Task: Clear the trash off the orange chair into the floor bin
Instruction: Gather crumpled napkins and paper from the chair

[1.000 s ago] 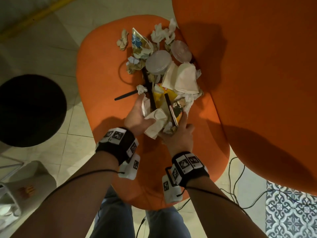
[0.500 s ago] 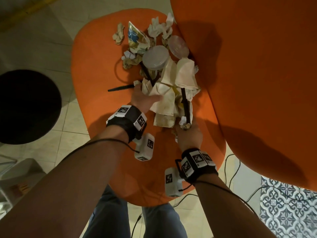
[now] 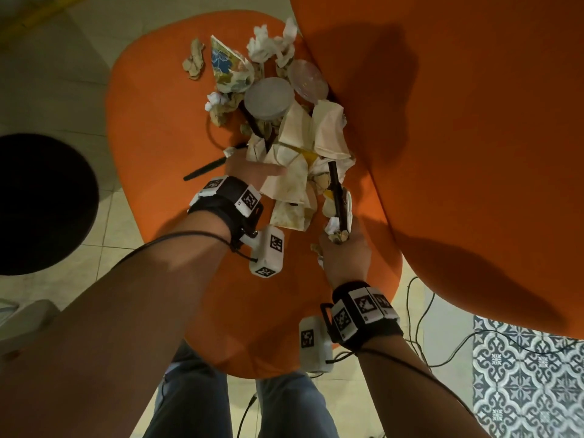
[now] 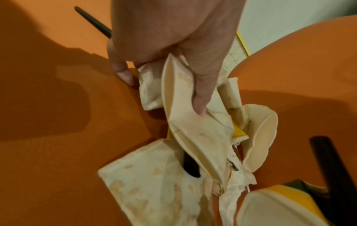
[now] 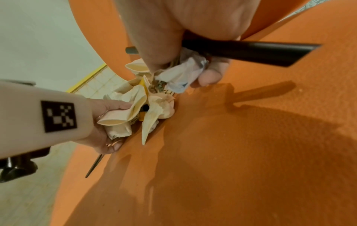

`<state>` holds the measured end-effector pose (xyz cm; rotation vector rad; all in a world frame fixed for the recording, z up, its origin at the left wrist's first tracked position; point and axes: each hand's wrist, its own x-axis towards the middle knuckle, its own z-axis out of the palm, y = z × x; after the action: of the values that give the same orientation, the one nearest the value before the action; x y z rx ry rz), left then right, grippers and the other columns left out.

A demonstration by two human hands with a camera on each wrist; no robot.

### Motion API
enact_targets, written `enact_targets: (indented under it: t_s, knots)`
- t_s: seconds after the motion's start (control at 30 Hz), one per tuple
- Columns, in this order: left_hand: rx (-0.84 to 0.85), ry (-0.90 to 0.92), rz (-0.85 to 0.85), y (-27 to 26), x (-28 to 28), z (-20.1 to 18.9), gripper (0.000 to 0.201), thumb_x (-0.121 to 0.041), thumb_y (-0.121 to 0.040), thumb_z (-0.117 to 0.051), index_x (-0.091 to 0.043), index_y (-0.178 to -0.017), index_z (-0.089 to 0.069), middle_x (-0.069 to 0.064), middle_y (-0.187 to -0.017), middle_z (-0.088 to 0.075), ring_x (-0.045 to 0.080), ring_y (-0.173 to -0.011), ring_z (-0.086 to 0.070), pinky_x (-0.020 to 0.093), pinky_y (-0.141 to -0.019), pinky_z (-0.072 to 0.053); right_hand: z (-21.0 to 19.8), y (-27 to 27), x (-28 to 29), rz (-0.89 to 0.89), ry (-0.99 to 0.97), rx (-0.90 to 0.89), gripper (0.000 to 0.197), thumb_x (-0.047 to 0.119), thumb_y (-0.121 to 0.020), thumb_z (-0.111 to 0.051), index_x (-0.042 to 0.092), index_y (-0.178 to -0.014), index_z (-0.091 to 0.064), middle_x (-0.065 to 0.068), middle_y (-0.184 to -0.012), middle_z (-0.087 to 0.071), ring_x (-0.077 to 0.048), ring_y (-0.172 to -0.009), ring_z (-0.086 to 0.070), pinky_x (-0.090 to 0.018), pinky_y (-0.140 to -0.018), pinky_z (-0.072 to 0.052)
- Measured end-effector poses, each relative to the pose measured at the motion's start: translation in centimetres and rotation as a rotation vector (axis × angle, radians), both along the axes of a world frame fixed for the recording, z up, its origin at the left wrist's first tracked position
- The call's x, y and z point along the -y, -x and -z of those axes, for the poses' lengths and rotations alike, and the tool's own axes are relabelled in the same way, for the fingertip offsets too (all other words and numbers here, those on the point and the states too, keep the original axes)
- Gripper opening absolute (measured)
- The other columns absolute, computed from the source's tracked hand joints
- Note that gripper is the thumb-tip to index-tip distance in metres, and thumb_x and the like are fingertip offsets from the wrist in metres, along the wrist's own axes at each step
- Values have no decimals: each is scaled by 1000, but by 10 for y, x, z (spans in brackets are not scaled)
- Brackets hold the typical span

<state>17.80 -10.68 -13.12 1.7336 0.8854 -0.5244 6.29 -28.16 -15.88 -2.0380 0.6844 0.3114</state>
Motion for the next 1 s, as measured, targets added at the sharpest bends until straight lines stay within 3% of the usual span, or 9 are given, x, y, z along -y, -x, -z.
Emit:
enact_targets:
  t_s: [0.13,0.23,0.37,0.47,0.57,0.67,0.77,0.87,1.0]
  knots:
    - [-35,84,-35,1,6,-3,67,-16,-78,-75,-6,-136,-42,4,-123,-54,14,-99,-51,22,-77,-43,0,1,0,-2,0,17,21,27,-84,-63,22,-104,-61,3,-71,-69,-10,-59,-68,-40,-58,-60]
    - [-71,51,-38,3,10,-4,68,-21,-79,-74,-6,-137,-41,8,-132,-53,21,-113,-55,21,-75,-42,-2,-2,0,4,-22,36,28,23,-84,-64,21,-111,-60,2,-74,-70,-7,-58,-68,-34,-56,-59]
    - [-138,27,72,-1,9,-7,78,-31,-78,-74,-8,-142,-37,7,-142,-46,24,-127,-47,27,-89,-43,-2,-5,-2,5,-63,45,30,29,-83,-64,26,-113,-59,1,-77,-71,-14,-64,-71,-44,-58,-59]
    - [-160,23,155,-8,10,-7,81,-30,-82,-71,-7,-146,-27,8,-149,-37,24,-134,-39,28,-98,-38,-3,-10,-3,-20,-65,46,33,31,-83,-64,29,-115,-56,2,-79,-70,-16,-65,-71,-44,-57,-59]
    - [-219,63,239,-11,12,-6,81,-30,-85,-67,-3,-147,-22,11,-153,-28,26,-140,-30,30,-105,-34,-7,-21,0,-8,-75,32,29,23,-84,-66,20,-111,-58,6,-74,-65,-14,-61,-68,-41,-59,-60]
    - [-218,69,319,-12,14,-9,67,-27,-90,-61,-5,-145,-28,11,-153,-29,25,-140,-29,28,-105,-33,-11,-35,2,15,-102,47,26,20,-84,-67,21,-108,-58,9,-74,-63,-14,-61,-67,-40,-59,-60]
    - [-257,72,308,-16,16,-7,74,-27,-87,-64,-6,-146,-24,8,-154,-26,23,-140,-28,27,-103,-33,-12,-43,1,20,-132,65,34,24,-82,-69,21,-114,-59,3,-81,-68,-17,-66,-69,-43,-60,-60]
    - [-213,122,288,-13,16,-9,69,-22,-88,-63,-8,-145,-27,4,-134,-48,17,-114,-49,20,-92,-39,-16,-46,3,24,-160,94,37,30,-82,-72,18,-113,-58,2,-82,-68,-12,-62,-67,-39,-58,-60]
    - [-159,81,285,-9,15,-8,80,-26,-81,-70,-18,-147,-25,7,-152,-30,26,-136,-36,37,-110,-35,-16,-42,6,40,-203,113,39,34,-79,-73,19,-112,-58,1,-79,-67,-15,-62,-67,-37,-58,-59]
